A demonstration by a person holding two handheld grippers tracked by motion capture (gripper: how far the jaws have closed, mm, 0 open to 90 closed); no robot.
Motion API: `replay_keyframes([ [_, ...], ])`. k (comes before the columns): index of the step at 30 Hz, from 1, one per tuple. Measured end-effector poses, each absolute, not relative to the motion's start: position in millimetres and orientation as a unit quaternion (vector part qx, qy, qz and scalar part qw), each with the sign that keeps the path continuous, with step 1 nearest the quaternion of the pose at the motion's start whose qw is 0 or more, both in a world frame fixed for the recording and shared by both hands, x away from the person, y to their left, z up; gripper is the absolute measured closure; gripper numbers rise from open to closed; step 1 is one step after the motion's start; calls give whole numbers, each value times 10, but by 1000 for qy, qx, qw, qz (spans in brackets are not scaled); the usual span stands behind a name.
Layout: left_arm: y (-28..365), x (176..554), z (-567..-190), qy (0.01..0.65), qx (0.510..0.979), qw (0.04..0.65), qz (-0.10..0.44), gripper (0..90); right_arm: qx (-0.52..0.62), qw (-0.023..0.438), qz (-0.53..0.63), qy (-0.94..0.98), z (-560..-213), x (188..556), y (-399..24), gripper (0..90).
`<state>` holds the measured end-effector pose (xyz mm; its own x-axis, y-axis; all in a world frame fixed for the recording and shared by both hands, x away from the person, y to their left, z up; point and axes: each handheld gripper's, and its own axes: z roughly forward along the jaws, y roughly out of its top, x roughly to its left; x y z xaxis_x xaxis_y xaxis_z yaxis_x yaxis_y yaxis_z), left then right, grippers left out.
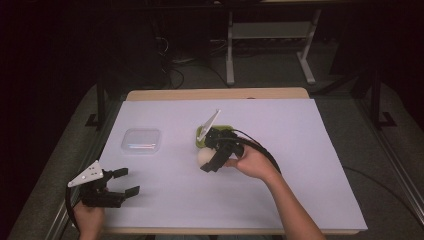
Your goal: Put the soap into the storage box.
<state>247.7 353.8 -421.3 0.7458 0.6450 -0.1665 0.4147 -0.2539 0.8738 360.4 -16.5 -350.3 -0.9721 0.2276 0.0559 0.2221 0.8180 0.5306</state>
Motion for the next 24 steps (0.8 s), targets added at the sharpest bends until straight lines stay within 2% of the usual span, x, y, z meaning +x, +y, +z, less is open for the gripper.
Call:
replay_keyframes([
  [24,3544,2473,-4208,339,782,510,115,132,132,24,277,951,-3292,3827,-232,233],
])
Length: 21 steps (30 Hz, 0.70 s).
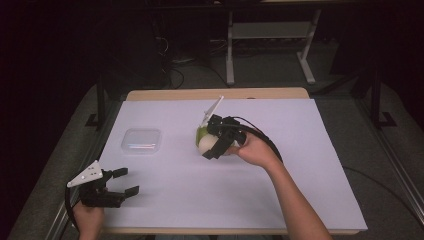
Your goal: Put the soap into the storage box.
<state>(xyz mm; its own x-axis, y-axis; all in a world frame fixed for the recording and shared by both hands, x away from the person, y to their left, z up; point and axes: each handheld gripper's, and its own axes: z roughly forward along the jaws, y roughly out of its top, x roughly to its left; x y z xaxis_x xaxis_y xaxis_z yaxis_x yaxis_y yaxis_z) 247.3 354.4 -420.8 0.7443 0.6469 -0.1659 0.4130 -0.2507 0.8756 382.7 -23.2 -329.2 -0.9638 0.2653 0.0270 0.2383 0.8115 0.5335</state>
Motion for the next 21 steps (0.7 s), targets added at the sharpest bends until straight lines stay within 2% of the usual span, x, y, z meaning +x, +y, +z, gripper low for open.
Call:
replay_keyframes([
  [13,3545,2470,-4208,340,782,509,116,132,138,35,282,949,-3171,3979,-226,234],
  [21,3549,2471,-4207,339,784,507,116,132,146,32,280,948,-3213,4069,-217,234],
])
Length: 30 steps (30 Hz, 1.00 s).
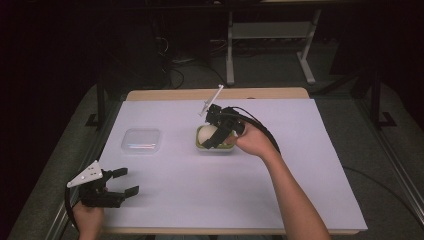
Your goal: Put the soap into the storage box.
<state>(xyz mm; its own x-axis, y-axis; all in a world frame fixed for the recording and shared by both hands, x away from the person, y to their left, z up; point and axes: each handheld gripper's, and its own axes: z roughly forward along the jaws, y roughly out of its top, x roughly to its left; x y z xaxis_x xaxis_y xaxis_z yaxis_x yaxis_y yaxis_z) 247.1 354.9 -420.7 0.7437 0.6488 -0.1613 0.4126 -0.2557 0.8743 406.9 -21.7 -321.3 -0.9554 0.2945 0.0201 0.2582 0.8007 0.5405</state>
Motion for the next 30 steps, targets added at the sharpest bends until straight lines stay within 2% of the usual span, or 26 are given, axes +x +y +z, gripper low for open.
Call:
replay_keyframes([
  [30,3548,2472,-4206,337,783,509,119,132,188,24,267,945,-3455,4364,-247,234],
])
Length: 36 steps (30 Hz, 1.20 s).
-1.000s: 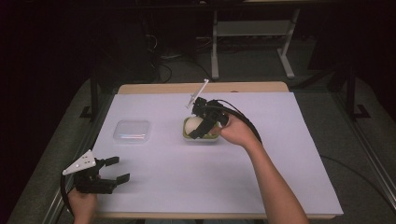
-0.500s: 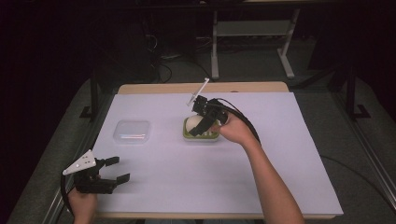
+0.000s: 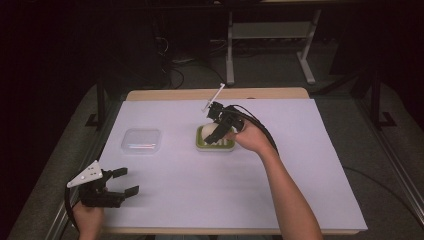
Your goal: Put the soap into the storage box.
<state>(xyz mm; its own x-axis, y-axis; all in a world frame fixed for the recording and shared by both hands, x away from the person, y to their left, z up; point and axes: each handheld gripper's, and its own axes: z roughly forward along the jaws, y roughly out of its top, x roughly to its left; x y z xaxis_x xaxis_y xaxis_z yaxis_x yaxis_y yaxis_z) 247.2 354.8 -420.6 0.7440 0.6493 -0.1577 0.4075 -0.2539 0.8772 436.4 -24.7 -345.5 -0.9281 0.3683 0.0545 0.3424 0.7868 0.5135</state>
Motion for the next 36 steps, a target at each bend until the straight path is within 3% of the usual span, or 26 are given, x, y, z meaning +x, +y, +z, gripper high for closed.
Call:
replay_keyframes([
  [36,3547,2471,-4206,339,782,509,117,132,236,15,253,938,-3756,4673,-279,234],
])
